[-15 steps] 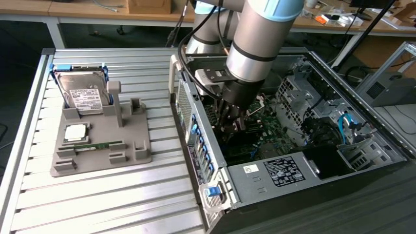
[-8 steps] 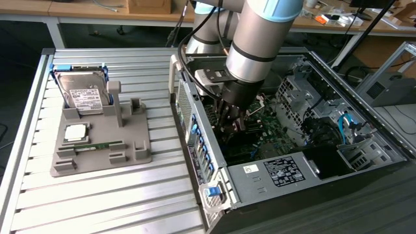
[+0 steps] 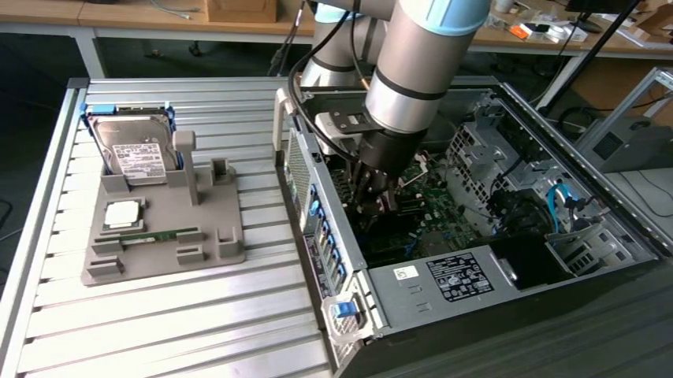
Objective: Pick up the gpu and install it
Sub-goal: 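Press down on the gpu until it lock into place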
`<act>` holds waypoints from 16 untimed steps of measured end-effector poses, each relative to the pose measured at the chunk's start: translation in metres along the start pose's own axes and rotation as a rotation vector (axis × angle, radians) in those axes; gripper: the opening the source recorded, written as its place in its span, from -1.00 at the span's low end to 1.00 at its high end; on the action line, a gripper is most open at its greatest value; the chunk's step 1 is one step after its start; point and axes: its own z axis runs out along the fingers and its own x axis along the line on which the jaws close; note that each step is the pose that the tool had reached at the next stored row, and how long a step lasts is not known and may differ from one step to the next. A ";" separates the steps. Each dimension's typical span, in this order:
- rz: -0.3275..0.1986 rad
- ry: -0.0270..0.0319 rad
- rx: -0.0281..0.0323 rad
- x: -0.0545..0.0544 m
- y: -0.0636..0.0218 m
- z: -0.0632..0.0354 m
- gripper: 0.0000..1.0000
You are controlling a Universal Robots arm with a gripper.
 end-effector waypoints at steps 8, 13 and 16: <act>-0.001 -0.0042 -0.0008 0.000 -0.0025 -0.0105 -0.79; -0.002 -0.0054 -0.0071 0.001 -0.0137 -0.0109 -0.79; -0.004 -0.0054 -0.0095 0.001 -0.0181 -0.0111 -0.79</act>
